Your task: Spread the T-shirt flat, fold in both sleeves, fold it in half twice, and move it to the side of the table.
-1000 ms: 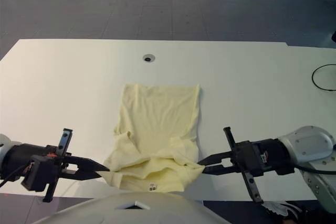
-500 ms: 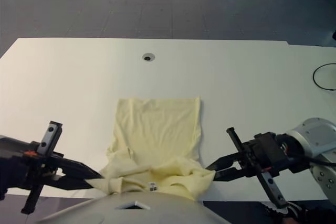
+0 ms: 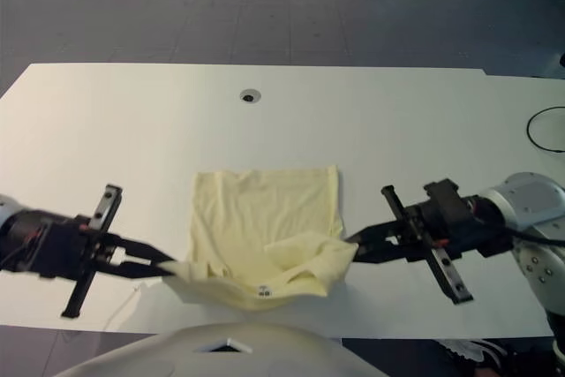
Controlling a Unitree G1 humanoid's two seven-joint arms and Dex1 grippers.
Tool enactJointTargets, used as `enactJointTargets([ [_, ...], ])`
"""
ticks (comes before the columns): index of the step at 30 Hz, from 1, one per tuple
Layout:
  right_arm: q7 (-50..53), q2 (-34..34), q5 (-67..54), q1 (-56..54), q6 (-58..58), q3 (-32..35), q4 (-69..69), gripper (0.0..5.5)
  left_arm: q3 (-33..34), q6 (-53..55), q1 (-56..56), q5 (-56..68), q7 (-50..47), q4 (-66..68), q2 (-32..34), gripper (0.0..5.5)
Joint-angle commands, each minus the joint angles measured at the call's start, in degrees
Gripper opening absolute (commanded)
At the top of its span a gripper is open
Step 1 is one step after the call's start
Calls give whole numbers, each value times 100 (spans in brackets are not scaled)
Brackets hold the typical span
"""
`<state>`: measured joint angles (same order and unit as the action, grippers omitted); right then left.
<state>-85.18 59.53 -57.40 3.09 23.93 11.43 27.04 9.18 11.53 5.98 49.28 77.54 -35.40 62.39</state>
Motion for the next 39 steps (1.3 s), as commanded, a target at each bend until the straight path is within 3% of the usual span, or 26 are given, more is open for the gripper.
enactJointTargets([
  [1, -56, -270, 469, -736, 65, -548, -593, 0, -582, 258, -803, -288, 117, 600, -271, 1],
  [8, -315, -760, 1270, -1710, 117, -1414, -1733, 0, -1519, 319, -1799, -1099, 422, 1667, -838, 1],
  [18, -721, -1478, 2424, -3016, -122, -2246, -3938, 0, -1964, -16, -2602, -1997, 805, 3511, -1516, 1],
  [25, -726, -1595, 2255, -3175, -90, -2362, -3797, 0, -1764, -218, -2920, -2083, 945, 4063, -1797, 1],
  [35, -620, -2351, 2096, -3558, 418, -2636, -2743, 0, -998, 174, -2969, -1321, 1225, 3422, -1613, 1],
  [39, -669, -2336, 2098, -3416, 580, -2694, -2405, 0, -857, 412, -2783, -1138, 1304, 3085, -1485, 1],
])
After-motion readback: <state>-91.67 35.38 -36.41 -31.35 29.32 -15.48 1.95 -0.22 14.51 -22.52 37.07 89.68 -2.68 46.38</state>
